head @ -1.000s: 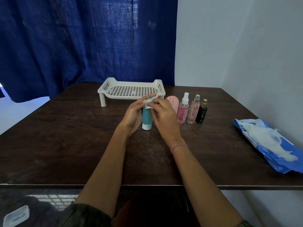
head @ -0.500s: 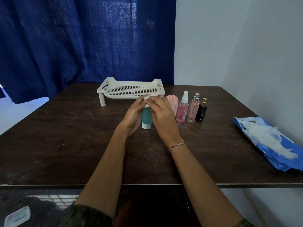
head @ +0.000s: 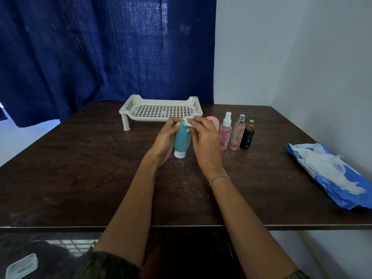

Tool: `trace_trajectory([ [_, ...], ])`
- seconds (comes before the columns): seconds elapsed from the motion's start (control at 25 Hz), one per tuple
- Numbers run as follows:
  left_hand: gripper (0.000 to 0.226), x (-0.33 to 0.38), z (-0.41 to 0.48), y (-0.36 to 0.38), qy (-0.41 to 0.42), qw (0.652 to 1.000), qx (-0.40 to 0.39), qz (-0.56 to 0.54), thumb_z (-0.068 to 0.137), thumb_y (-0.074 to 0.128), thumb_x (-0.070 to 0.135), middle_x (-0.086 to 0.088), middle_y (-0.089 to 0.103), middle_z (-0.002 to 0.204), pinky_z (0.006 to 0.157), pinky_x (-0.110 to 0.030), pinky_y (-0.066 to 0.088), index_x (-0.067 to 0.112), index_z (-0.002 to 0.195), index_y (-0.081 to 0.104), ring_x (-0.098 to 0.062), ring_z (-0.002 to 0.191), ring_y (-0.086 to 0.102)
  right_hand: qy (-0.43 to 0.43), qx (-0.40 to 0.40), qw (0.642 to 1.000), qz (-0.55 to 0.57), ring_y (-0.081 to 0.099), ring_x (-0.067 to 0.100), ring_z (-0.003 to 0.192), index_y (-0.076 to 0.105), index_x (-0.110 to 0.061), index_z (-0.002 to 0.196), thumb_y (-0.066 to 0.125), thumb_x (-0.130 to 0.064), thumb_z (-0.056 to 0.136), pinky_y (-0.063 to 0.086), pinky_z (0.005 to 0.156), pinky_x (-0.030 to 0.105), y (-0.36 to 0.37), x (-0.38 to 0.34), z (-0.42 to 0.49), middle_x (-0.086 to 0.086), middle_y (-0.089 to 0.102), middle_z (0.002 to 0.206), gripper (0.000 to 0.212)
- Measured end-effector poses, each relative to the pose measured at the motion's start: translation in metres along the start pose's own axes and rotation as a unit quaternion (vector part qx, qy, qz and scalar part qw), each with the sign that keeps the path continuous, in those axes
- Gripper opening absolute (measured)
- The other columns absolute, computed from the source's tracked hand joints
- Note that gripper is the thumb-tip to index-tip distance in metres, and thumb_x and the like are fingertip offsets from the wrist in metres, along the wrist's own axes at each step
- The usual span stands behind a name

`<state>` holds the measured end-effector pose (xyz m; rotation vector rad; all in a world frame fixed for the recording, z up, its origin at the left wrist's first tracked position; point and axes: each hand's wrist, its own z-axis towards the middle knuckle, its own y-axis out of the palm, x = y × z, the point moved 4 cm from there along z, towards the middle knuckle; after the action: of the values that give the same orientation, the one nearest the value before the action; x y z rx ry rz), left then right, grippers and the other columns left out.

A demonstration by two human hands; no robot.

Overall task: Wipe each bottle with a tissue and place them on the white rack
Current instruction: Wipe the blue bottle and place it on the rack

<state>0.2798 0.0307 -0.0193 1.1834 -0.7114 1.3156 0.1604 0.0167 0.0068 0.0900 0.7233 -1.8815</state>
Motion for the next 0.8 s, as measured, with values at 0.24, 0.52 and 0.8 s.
trace_trajectory([
  [0.24,0.011,-0.001,0.001,0.000,0.016,0.999,0.001,-0.031,0.098,0.038,0.015,-0.004,0.058,0.098,0.084,-0.028,0.044,0.015,0.094,0.049,-0.011,0.091,0.055,-0.064,-0.028,0.997,-0.018,0.053,0.023,0.110,0.063,-0.004,0.115,0.063,0.002,0.081,0.039,0.099,0.025,0.003,-0.005,-0.002,0.012,0.062,0.115,0.034],
  [0.52,0.013,0.000,0.001,-0.005,0.024,0.998,0.043,0.045,0.090,0.042,0.027,-0.003,0.056,0.093,0.081,-0.030,0.043,0.018,0.092,0.051,-0.013,0.086,0.053,0.008,-0.030,0.999,-0.022,0.053,0.021,0.113,0.062,-0.004,0.116,0.060,-0.003,0.087,0.033,0.098,0.018,0.005,0.004,-0.001,0.011,0.061,0.118,0.030],
  [0.8,0.027,0.003,0.001,-0.006,0.039,0.996,0.053,0.056,0.101,0.029,0.010,-0.002,0.060,0.101,0.087,-0.030,0.045,0.018,0.099,0.055,-0.011,0.092,0.056,0.029,-0.031,0.999,0.005,0.055,0.020,0.111,0.062,-0.004,0.117,0.059,-0.007,0.088,0.035,0.096,0.017,0.006,0.003,-0.002,0.012,0.063,0.117,0.029],
])
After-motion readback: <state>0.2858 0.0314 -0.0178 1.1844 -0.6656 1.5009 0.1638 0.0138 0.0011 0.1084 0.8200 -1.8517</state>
